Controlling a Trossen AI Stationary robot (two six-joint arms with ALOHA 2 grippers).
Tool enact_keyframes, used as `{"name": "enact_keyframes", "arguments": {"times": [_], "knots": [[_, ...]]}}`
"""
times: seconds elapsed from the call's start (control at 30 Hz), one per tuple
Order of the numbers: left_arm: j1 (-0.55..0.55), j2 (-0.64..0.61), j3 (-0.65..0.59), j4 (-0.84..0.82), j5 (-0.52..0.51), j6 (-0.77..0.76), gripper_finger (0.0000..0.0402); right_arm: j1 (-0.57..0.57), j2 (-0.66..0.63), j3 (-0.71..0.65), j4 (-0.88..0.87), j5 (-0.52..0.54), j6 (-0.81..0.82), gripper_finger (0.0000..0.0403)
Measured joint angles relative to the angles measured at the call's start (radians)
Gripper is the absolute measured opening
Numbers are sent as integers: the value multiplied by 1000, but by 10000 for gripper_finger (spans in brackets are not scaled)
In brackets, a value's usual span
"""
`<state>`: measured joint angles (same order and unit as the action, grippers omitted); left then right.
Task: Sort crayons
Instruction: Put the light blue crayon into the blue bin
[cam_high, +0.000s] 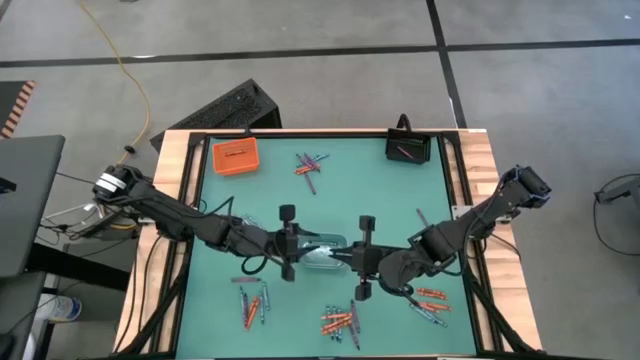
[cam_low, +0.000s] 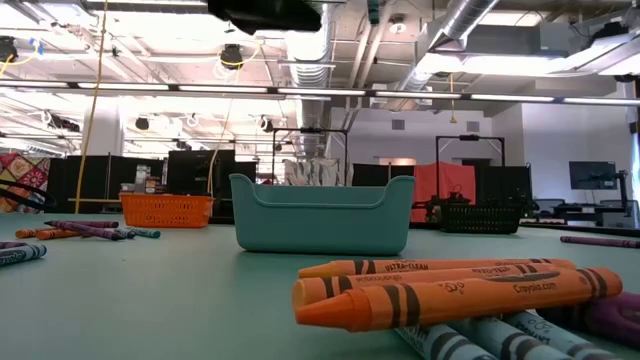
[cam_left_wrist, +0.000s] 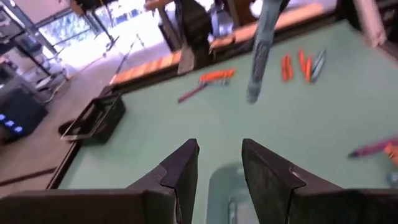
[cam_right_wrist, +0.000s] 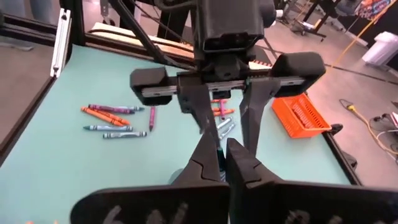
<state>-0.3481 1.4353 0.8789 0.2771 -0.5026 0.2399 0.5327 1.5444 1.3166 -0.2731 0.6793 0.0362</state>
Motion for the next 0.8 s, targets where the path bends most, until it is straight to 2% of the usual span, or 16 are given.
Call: {"name": "enact_keyframes", "arguments": {"times": [0.23,0.4,0.57,0.8], "knots": [[2,-71,0,-135,-35,-16,116,-18,14,-64,53,-31,46,0],[2,-158,0,-248,-62,-39,116,-38,35,-109,148,-86,44,0],[2,-246,0,-388,-63,-104,116,-57,90,-113,169,-130,37,0],[5,-342,0,-646,46,-255,116,-114,189,-111,273,-290,31,0]]}}
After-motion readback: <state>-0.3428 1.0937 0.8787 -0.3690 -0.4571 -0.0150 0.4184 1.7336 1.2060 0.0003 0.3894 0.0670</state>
